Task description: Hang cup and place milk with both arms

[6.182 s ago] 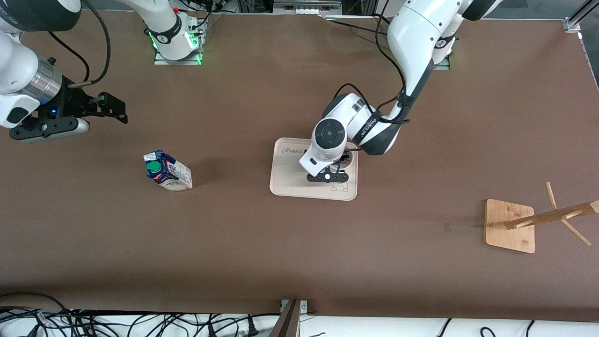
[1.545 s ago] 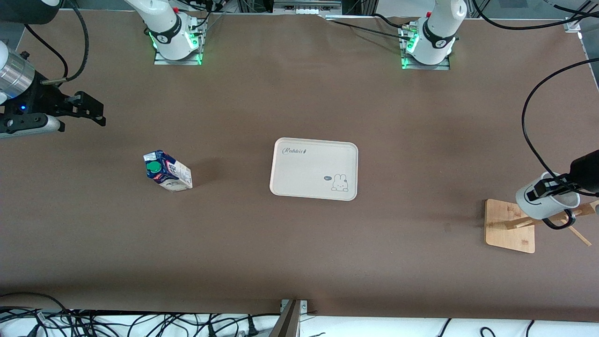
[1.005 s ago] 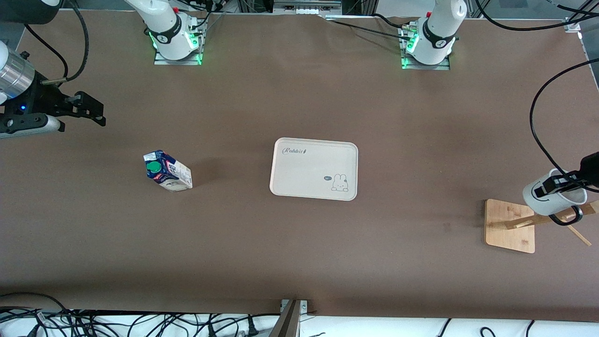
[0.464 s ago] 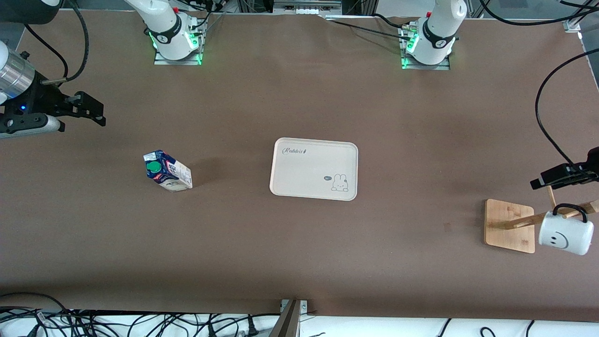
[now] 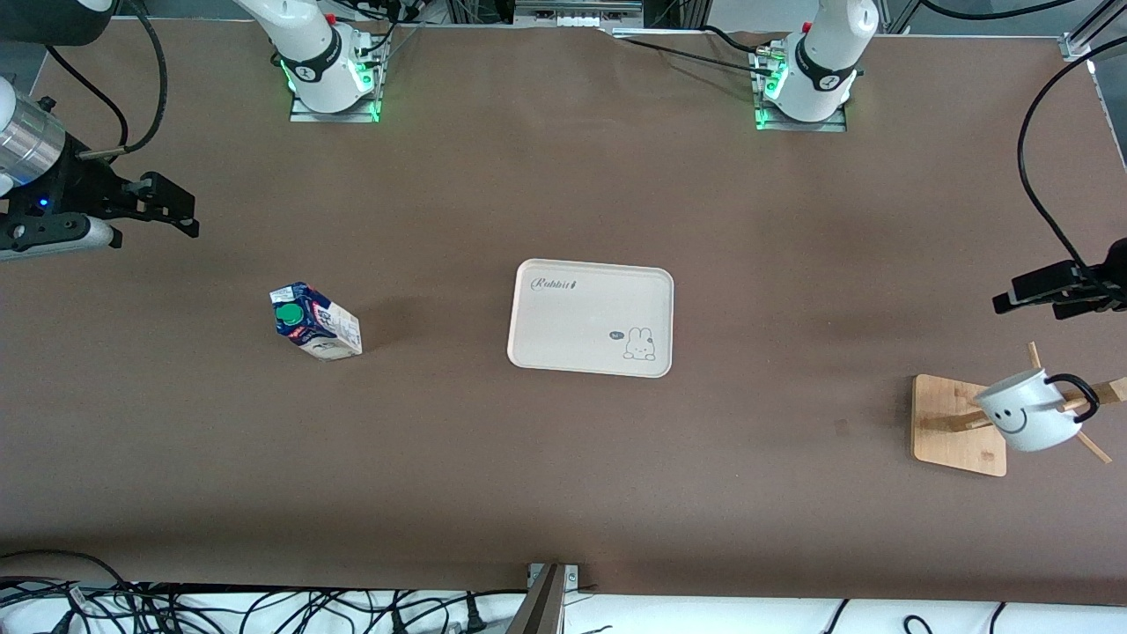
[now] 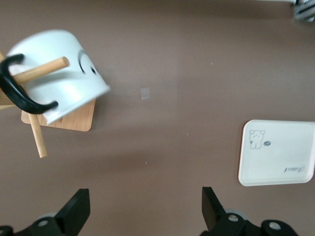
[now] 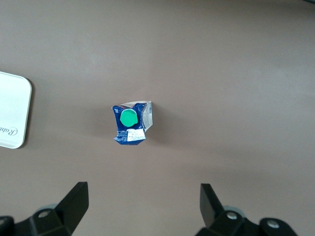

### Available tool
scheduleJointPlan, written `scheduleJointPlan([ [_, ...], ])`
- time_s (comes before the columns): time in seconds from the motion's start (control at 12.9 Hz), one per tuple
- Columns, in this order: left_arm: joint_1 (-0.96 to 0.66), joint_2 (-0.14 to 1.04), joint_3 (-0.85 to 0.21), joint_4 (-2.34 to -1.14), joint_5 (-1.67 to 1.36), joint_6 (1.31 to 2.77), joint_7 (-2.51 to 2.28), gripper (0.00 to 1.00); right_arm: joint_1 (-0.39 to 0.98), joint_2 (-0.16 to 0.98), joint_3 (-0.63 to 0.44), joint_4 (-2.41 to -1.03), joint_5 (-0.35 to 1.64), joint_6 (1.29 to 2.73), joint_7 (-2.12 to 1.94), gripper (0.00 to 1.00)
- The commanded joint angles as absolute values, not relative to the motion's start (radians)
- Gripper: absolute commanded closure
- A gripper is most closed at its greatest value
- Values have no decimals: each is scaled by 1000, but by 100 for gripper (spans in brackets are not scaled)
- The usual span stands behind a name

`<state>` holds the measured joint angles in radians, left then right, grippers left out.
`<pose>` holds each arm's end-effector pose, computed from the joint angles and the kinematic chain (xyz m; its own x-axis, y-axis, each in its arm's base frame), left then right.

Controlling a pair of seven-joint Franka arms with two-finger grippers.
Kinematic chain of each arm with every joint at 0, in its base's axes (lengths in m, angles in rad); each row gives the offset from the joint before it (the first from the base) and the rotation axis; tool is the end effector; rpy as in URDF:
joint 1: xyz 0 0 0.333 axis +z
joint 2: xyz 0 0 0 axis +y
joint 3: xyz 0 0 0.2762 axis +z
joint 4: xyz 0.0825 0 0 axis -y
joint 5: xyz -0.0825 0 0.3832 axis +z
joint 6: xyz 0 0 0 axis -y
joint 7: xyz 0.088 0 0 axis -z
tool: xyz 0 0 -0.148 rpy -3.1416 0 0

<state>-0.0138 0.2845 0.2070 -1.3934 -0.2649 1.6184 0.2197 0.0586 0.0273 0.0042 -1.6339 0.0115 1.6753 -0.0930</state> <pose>0.6230 0.0703 0.4692 0.9999 -0.0142 -0.0087 -0.0121 -0.9773 0.2113 0.5680 0.0373 0.5077 0.9880 0.1540 0.0151 0.1541 -0.9880 -0.0102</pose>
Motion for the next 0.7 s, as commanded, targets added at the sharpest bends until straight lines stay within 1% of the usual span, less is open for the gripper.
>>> scheduleJointPlan([
  [0.0,-41,278,195,-1374,-206,1580,229,0,51,34,14,-1612,11,1667,-91,0],
  [0.15,-75,268,195,-1377,-126,1572,216,0,51,35,14,-1612,11,1667,-91,0],
  [0.46,-81,258,196,-1362,-106,1551,218,0,51,34,14,-1612,11,1667,-91,0],
  [0.54,-81,249,193,-1327,-75,1495,221,0,51,35,14,-1612,11,1667,-91,0],
  [0.62,-81,245,195,-1284,-71,1397,219,0,51,35,14,-1612,11,1667,-91,0],
])
